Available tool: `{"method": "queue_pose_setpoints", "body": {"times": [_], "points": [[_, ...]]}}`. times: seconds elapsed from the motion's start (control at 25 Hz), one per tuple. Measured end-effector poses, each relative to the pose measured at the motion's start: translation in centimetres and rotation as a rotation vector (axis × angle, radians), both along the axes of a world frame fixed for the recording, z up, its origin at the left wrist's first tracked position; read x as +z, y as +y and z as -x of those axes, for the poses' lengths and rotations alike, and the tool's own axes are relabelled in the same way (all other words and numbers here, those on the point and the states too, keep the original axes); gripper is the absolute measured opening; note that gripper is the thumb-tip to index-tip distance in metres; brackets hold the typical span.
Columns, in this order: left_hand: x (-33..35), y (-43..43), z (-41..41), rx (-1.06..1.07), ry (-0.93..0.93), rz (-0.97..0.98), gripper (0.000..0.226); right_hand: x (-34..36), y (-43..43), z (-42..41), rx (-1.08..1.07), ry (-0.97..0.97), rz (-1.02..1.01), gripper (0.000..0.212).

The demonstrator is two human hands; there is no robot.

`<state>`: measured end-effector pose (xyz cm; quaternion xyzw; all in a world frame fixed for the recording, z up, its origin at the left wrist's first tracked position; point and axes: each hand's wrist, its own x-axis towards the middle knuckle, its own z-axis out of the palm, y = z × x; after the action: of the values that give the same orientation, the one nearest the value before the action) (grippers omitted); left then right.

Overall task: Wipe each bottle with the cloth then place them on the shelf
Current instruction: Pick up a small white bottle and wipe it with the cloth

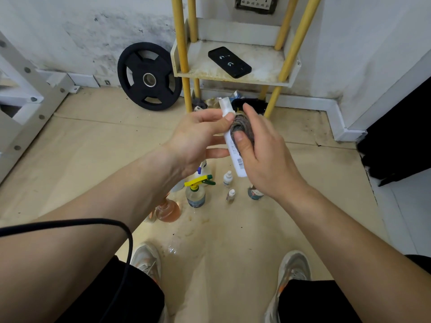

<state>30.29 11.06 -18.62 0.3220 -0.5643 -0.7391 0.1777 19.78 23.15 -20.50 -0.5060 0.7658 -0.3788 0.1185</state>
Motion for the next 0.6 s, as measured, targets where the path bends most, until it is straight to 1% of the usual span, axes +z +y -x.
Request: {"method": "queue_pose_setpoints", "body": {"times": [0.08, 0.2, 0.24, 0.28, 0.32, 0.4, 0.44, 0.48, 0.52, 0.56, 0.6], "points": [[0.1, 0.4, 0.2, -0.023, 0.006, 0.018, 0.014, 0.4, -0.1, 0.1, -0.027, -0.070, 0.041, 0.049], [0.6, 0.0, 0.3, 0.016, 0.022, 0.021, 0.014, 0.4, -0.4, 0.8, -0.075, -0.343, 0.077, 0.023], [0.7, -0.2, 0.3, 0.044, 0.023, 0.012, 0.015, 0.3, -0.4, 0.9, -0.070, -0.399, 0.079, 0.019], [0.7, -0.4, 0.2, 0.077, 0.024, -0.003, 0.016, 0.0, -0.2, 0.9, -0.053, -0.390, 0.067, 0.020], [0.7, -0.6, 0.2, 0.107, 0.024, -0.017, 0.018, -0.3, 0.0, 0.6, -0.027, -0.307, 0.041, 0.026], [0.4, -0.9, 0.1, 0.146, 0.016, -0.050, 0.020, -0.8, 0.4, -0.4, 0.016, -0.002, -0.063, 0.051], [0.3, -0.8, 0.1, 0.151, 0.010, -0.069, 0.020, -0.9, 0.5, -0.9, 0.008, 0.114, -0.092, 0.057], [0.2, -0.7, 0.1, 0.145, 0.003, -0.088, 0.019, -0.9, 0.4, -1.1, -0.017, 0.162, -0.089, 0.059], [0.1, -0.5, 0.1, 0.131, -0.002, -0.105, 0.019, -0.7, 0.3, -1.2, -0.044, 0.151, -0.065, 0.058], [0.0, -0.3, 0.2, 0.114, -0.006, -0.117, 0.019, -0.5, 0.3, -0.9, -0.059, 0.074, -0.044, 0.055], [-0.1, -0.2, 0.2, 0.099, -0.012, -0.122, 0.019, -0.4, 0.1, -0.5, -0.069, -0.044, -0.035, 0.050]]}}
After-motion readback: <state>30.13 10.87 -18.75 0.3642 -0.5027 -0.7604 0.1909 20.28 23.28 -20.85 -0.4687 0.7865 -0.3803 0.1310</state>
